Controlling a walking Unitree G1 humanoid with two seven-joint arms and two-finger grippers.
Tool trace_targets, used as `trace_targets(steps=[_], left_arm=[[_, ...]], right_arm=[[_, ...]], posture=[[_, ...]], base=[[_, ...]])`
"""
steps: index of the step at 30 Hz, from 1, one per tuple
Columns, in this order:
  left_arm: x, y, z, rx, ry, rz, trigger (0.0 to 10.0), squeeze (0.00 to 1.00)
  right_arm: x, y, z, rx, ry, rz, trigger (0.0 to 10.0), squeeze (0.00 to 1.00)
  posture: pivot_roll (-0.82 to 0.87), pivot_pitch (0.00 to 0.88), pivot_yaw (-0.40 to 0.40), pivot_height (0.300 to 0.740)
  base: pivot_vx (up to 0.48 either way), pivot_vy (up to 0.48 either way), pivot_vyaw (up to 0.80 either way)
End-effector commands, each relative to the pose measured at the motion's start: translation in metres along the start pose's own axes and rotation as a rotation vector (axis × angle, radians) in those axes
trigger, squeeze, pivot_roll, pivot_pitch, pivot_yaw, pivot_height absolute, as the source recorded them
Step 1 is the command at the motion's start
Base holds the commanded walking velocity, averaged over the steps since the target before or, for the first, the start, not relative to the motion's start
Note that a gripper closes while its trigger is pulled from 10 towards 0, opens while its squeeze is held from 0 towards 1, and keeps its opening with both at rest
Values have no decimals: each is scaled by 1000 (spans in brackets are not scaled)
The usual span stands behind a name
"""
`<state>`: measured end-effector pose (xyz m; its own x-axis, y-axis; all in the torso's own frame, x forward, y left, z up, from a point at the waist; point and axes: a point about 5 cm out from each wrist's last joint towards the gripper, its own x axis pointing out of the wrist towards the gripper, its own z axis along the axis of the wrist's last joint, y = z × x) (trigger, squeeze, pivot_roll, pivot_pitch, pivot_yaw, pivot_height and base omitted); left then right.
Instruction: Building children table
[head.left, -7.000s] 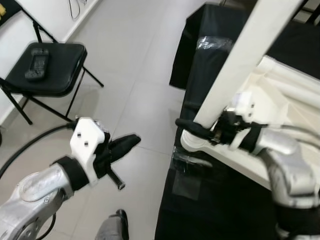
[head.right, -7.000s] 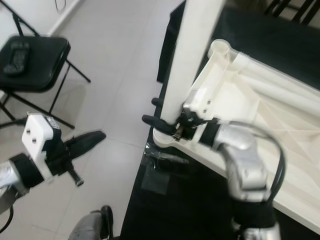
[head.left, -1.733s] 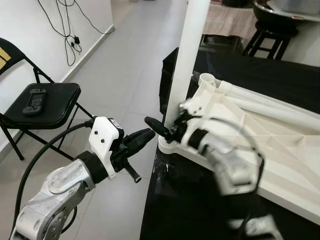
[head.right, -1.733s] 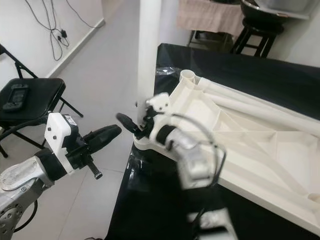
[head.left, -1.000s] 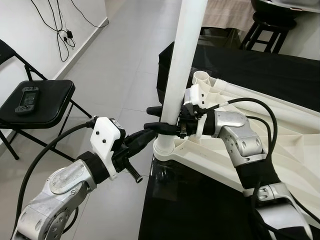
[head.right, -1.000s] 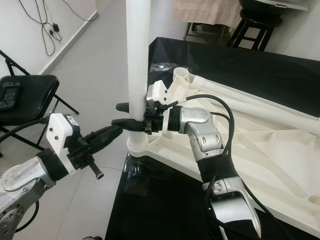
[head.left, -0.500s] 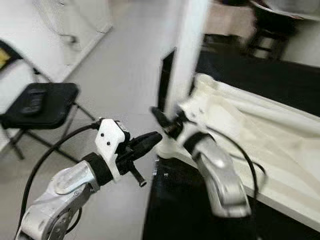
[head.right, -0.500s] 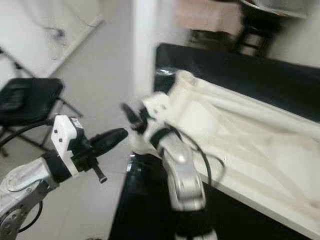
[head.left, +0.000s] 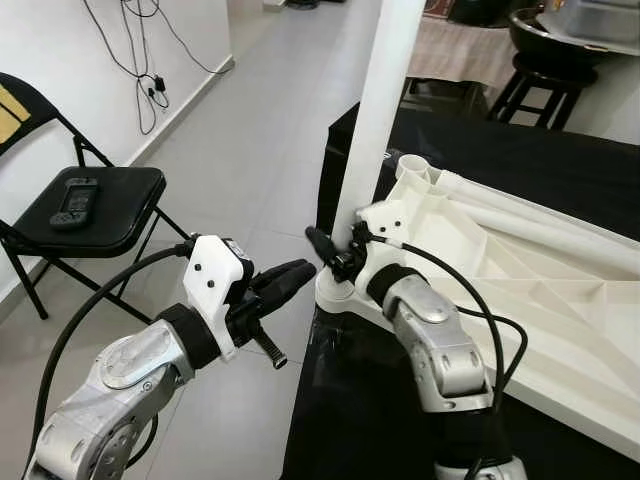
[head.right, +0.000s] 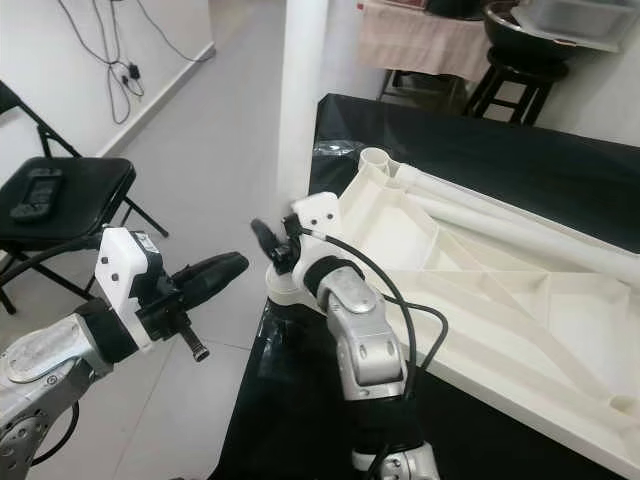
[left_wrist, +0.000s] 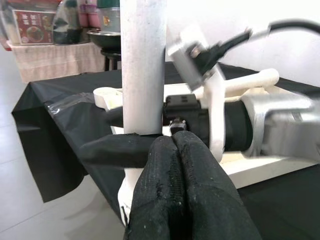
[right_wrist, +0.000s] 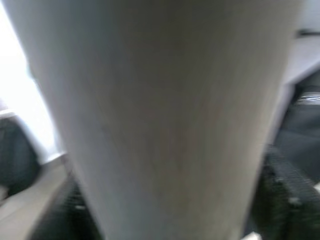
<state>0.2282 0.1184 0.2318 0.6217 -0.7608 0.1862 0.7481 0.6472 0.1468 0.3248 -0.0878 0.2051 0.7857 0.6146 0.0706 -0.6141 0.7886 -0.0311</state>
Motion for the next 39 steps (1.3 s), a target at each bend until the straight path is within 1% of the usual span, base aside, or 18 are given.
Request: trace_targets(steps=[1,2,7,8,9,10,13,14,15,23,28,29,32,33,35,36,37,39], left_arm=[[2,-2,-4,-14,13,-13,10000,0],[2,-2,-4,-15,12,-16,10000,0],[3,-2,-4,-16,12,-17,10000,0],[3,-3,-5,-17,12,-18,10000,0],[3,-3,-5,-17,12,-18,10000,0],[3,-4,-5,-17,12,-18,10000,0],[3,-4,-5,-17,12,-18,10000,0],[3,-4,-5,-16,11,-16,10000,0],[2,-3,-5,-13,12,-12,10000,0],[1,-3,-5,-10,13,-5,10000,0],[2,-3,-6,-11,13,-5,10000,0],[3,-4,-7,-14,10,-6,10000,0],[2,-4,-7,-16,9,-7,10000,0],[3,-4,-7,-17,9,-9,10000,0],[3,-4,-7,-17,9,-9,10000,0],[3,-4,-7,-18,9,-13,10000,0],[4,-4,-6,-20,8,-16,10000,0],[4,-4,-7,-22,9,-18,10000,0]], right_arm=[[1,3,7,9,-40,79,10000,1000],[-2,2,12,-35,-48,211,10000,0],[-8,3,13,-92,-26,404,10000,0],[-11,-1,11,-116,-1,531,10000,0],[-11,-1,11,-116,-1,531,10000,0],[-8,-6,11,-134,10,570,9059,0],[-6,-7,12,-135,9,575,9059,0],[-3,-9,14,-138,8,581,2314,0],[0,-11,16,-144,9,588,0,0],[5,-18,17,-158,14,595,0,0],[0,-24,1,-163,82,499,0,0],[-5,-19,-18,-134,150,363,0,0],[-7,-16,-25,-117,176,304,0,0],[-8,-22,-39,-71,240,42,0,0],[-8,-22,-39,-71,240,42,0,0],[-19,-26,-51,-88,295,-171,0,0],[-27,-23,-57,-80,319,-291,0,0],[-30,-20,-58,-88,322,-333,0,0]], posture=[[89,175,-96,740],[88,174,-96,740],[85,172,-96,740],[96,173,-102,740],[96,173,-102,740],[101,173,-105,740],[101,173,-105,740],[107,175,-108,740],[109,175,-111,740],[108,179,-115,740],[93,178,-124,740],[74,182,-119,740],[74,182,-119,740],[66,181,-115,740],[66,181,-115,740],[72,183,-113,740],[73,186,-108,740],[55,179,-101,740]], base=[[0,0,0],[0,0,0],[0,0,0],[0,0,0],[0,0,0],[0,0,0],[0,0,0],[0,0,0],[0,0,0],[0,0,0],[0,0,0],[0,0,0],[0,0,0],[0,0,0],[0,0,0],[0,0,0],[0,0,0],[0,0,0]])
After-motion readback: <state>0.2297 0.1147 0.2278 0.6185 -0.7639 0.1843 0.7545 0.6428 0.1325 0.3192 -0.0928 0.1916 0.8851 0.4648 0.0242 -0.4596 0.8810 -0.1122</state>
